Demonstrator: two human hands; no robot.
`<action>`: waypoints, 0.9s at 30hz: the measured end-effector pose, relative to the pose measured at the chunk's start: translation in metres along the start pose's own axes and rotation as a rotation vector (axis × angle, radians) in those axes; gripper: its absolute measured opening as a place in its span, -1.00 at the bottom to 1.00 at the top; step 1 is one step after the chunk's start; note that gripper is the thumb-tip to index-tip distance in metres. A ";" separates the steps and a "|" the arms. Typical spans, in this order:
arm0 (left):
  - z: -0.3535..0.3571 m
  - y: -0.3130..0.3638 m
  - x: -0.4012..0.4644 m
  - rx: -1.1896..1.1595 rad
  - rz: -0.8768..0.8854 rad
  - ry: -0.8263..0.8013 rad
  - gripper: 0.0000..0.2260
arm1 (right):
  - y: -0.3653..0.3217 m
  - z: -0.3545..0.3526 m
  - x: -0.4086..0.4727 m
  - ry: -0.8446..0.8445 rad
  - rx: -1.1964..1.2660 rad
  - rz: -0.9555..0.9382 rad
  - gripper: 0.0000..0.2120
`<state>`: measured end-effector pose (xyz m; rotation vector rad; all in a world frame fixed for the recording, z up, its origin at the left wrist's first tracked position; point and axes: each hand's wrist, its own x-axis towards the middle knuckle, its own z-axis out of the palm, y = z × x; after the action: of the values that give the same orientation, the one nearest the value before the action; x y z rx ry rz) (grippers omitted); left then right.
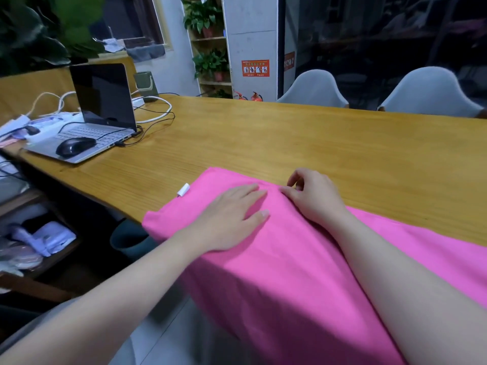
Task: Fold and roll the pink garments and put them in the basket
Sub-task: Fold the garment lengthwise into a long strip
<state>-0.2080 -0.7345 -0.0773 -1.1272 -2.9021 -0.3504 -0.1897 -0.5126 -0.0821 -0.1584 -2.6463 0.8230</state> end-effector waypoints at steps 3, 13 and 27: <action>-0.015 -0.046 -0.006 0.070 -0.181 -0.068 -0.20 | 0.002 -0.004 -0.001 0.004 0.014 -0.003 -0.88; -0.027 -0.065 -0.002 0.179 -0.300 -0.133 -0.28 | 0.039 -0.087 -0.077 -0.044 -0.353 -0.364 -0.81; -0.008 -0.023 0.022 0.173 -0.396 -0.036 0.26 | 0.122 -0.179 -0.192 -0.213 -0.277 -0.010 -0.37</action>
<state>-0.2405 -0.7379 -0.0724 -0.5387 -3.1007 -0.0762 0.0556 -0.3583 -0.0738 -0.1345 -2.9514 0.4901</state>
